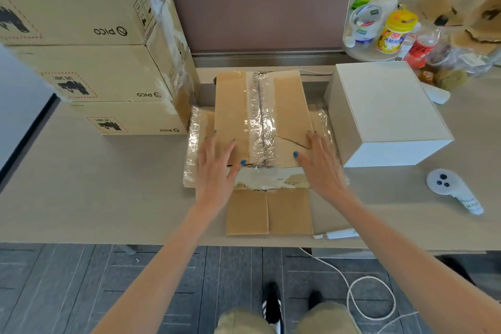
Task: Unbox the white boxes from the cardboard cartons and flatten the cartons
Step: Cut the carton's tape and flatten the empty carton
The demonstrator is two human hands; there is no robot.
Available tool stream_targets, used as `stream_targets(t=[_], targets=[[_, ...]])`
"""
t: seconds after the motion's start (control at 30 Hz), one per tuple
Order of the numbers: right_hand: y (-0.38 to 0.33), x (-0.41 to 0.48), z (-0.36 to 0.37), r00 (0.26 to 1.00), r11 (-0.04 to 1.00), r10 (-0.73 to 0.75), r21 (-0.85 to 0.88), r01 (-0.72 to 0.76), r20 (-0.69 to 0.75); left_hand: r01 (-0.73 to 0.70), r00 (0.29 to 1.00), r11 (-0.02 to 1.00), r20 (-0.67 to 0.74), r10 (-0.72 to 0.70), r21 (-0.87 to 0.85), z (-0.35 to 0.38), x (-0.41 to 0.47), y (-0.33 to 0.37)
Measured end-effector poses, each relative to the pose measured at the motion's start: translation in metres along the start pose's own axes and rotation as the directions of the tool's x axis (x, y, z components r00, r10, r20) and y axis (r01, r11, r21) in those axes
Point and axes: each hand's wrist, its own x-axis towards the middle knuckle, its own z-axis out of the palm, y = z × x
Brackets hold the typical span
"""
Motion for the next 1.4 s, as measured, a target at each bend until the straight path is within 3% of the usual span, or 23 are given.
stream_targets(t=[0.1, 0.2, 0.33, 0.47, 0.57, 0.73, 1.07, 1.4], targets=[[0.019, -0.017, 0.002, 0.992, 0.992, -0.125, 0.010, 0.125, -0.014, -0.210, 0.976, 0.975, -0.035, 0.213, 0.074, 0.007, -0.014, 0.014], [0.038, -0.034, -0.001, 0.977, 0.977, -0.212, 0.010, 0.212, -0.011, -0.280, 0.959, 0.958, -0.030, 0.282, 0.062, 0.018, -0.029, 0.029], [0.067, -0.057, 0.000, 0.954, 0.955, -0.296, 0.010, 0.296, 0.037, -0.264, 0.964, 0.960, -0.008, 0.266, 0.097, 0.035, -0.046, 0.044], [0.098, -0.082, 0.016, 0.954, 0.967, -0.242, 0.120, 0.223, 0.176, -0.201, 0.980, 0.975, 0.016, 0.201, 0.092, 0.047, -0.052, 0.056], [0.122, -0.096, 0.022, 0.925, 0.959, -0.226, -0.099, 0.267, 0.306, -0.148, 0.989, 0.984, -0.006, 0.150, 0.094, 0.053, -0.055, 0.060], [0.147, -0.110, 0.021, 0.879, 0.845, -0.231, -0.362, 0.394, 0.418, -0.117, 0.993, 0.991, -0.028, 0.119, 0.065, 0.058, -0.057, 0.063], [0.145, -0.109, 0.021, 0.859, 0.763, -0.297, -0.437, 0.476, 0.417, -0.110, 0.994, 0.990, 0.004, 0.110, 0.093, 0.056, -0.058, 0.062], [0.108, -0.099, -0.016, 0.888, 0.789, -0.325, -0.424, 0.444, 0.324, -0.148, 0.989, 0.985, 0.025, 0.146, 0.090, 0.033, -0.047, 0.063]])
